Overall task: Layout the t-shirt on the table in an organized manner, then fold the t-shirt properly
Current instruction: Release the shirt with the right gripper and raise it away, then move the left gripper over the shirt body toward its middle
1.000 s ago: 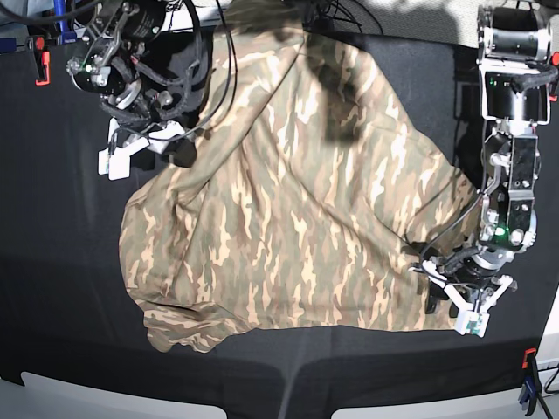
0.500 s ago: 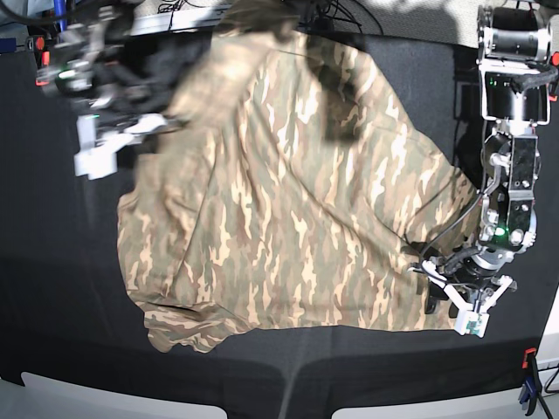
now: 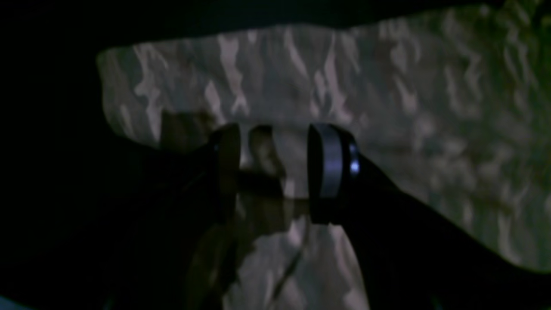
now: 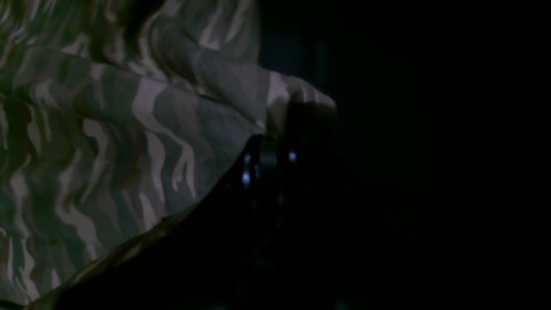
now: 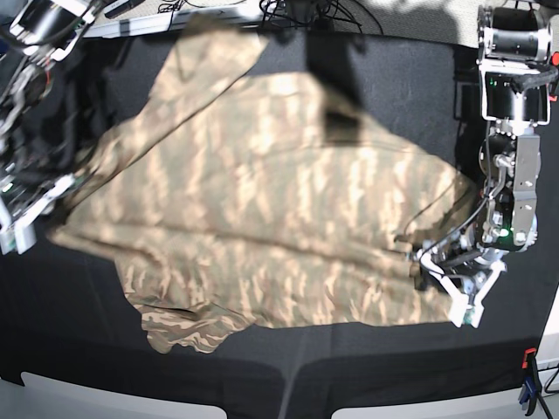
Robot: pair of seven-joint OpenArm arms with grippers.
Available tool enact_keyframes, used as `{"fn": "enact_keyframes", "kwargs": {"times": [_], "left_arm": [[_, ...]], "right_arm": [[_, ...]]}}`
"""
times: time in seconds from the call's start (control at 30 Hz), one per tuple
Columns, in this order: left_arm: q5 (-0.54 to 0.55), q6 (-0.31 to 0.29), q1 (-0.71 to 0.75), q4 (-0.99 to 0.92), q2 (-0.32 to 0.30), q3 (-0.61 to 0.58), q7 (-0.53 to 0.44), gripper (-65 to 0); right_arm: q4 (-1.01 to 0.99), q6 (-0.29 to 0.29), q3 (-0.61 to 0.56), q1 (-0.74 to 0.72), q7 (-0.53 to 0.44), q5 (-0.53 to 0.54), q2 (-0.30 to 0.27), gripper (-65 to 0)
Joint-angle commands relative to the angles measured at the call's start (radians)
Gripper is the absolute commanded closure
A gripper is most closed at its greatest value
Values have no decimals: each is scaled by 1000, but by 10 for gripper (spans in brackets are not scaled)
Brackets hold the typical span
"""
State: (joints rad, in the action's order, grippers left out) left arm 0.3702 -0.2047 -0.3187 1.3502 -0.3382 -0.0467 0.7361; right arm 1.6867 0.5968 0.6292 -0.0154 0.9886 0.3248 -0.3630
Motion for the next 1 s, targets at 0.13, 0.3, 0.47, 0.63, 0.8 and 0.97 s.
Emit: {"fn": "enact_keyframes", "kwargs": {"times": [0.13, 0.3, 0.47, 0.63, 0.8, 0.97], "left_arm": [[6, 2, -27, 20, -8, 5, 122, -230], [6, 2, -27, 20, -8, 5, 214, -230], [28, 2, -27, 20, -8, 5, 214, -230], [119, -2, -27, 20, -8, 5, 261, -230], [129, -242, 20, 21, -8, 5, 288, -230], [253, -398, 106, 50, -9, 5, 275, -230]], "right_arm": [[-90, -6, 6, -17, -16, -11, -80, 0], [-240, -6, 6, -18, -88, -56, -98, 0], [-343, -6, 5, -18, -159, -132, -120, 0], [-363, -8, 5, -23, -158, -130, -183, 0], [-363, -10, 5, -60, -126, -127, -225, -51], [-363, -10, 5, -101, -125, -112, -230, -286]]}}
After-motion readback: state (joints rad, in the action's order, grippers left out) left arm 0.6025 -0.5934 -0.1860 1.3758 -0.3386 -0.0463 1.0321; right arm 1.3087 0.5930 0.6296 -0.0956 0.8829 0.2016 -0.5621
